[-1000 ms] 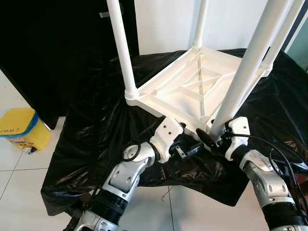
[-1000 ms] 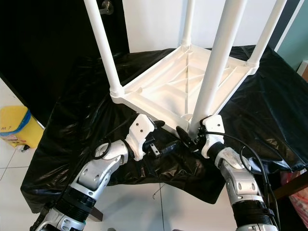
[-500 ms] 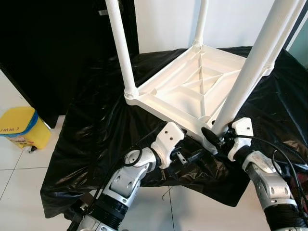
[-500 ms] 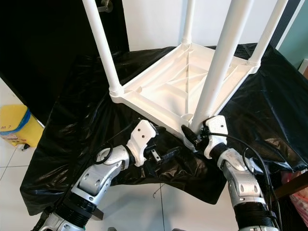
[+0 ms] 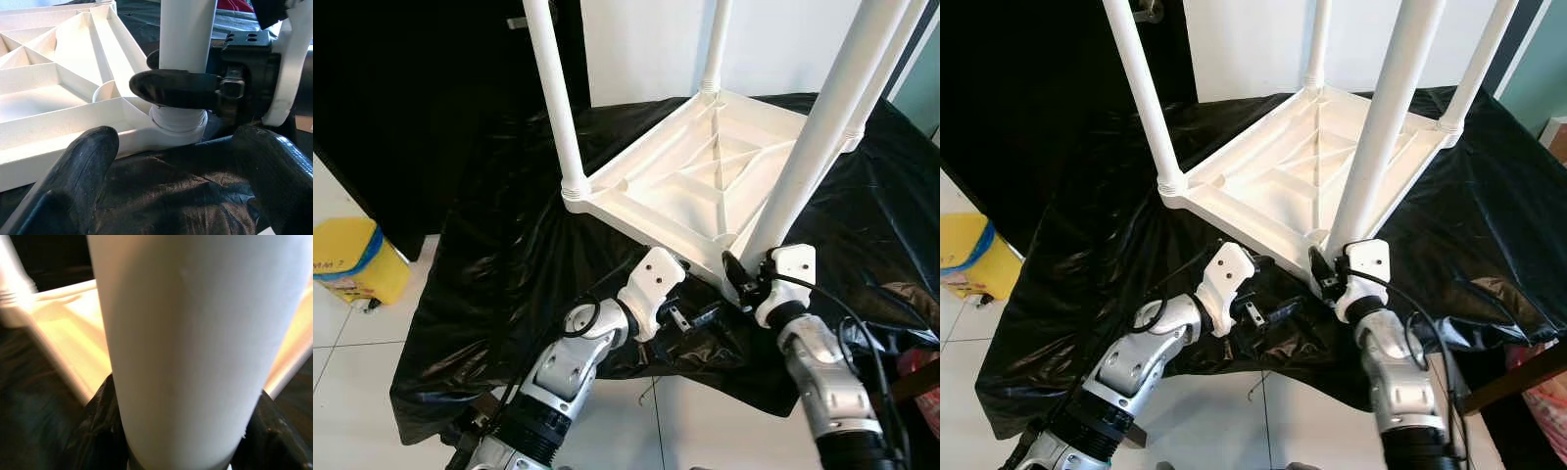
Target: Building children table
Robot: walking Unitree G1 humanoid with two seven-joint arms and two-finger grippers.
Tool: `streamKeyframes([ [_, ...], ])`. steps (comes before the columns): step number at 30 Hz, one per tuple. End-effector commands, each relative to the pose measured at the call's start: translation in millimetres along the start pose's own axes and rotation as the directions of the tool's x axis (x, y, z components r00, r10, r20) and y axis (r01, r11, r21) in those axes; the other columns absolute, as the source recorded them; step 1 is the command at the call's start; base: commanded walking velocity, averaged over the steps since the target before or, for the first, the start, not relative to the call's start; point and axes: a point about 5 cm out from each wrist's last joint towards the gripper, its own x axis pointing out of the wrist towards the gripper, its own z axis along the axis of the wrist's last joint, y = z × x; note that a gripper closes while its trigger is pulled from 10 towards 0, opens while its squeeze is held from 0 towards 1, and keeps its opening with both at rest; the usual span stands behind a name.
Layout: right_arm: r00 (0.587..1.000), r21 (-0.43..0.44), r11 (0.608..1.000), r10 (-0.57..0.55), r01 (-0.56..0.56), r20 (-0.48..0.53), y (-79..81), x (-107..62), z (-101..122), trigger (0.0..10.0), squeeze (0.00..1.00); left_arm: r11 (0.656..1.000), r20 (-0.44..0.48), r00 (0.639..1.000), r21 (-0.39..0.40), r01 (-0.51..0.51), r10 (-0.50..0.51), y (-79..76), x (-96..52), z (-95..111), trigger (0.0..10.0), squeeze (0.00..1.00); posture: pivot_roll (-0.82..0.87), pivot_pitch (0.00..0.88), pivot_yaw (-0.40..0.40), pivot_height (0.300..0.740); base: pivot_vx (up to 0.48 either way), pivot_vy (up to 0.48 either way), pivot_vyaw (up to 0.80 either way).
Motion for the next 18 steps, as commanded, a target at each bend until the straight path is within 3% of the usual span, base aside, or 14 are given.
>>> streamKeyframes([
  [1, 0.993, -0.013, 0.997, -0.079, 0.078, -0.094, -4.9, -5.7, -17.1, 10.0, 0.0, 1.0, -0.009, 1.0, -0.004, 0.008, -0.008, -1.9, -0.4, -2.4, 10.0, 0.0, -0.17, 0.087, -0.004, 0.74, 0.0, 0.0, 0.0],
  [4, 0.975, -0.009, 0.981, -0.192, 0.192, -0.113, -2.0, -7.1, -20.4, 10.0, 0.0, 1.0, -0.006, 1.0, -0.005, 0.007, -0.007, -2.0, 0.1, -1.8, 10.0, 0.0, -0.16, 0.081, -0.007, 0.74, 0.0, 0.0, 0.0],
  [7, 0.969, -0.003, 0.976, -0.215, 0.216, -0.12, 3.2, -7.2, -21.4, 10.0, 0.0, 1.0, -0.004, 1.0, -0.004, 0.001, -0.001, -0.4, 0.3, -1.1, 10.0, 0.0, -0.16, 0.079, -0.006, 0.74, 0.0, 0.0, 0.0],
  [13, 0.977, 0.021, 0.982, -0.187, 0.19, -0.105, 20.7, -6.2, -17.6, 10.0, 0.0, 1.0, -0.002, 1.0, 0.007, -0.004, 0.004, 3.8, 0.4, 0.8, 10.0, 0.0, -0.16, 0.069, -0.002, 0.74, 0.0, 0.0, 0.0],
  [18, 0.979, 0.017, 0.982, -0.185, 0.187, -0.085, 24.7, -3.8, -13.0, 10.0, 0.0, 1.0, -0.003, 1.0, 0.012, -0.007, 0.007, 5.8, 0.0, 1.3, 10.0, 0.0, -0.16, 0.065, -0.006, 0.74, 0.0, 0.0, 0.0],
])
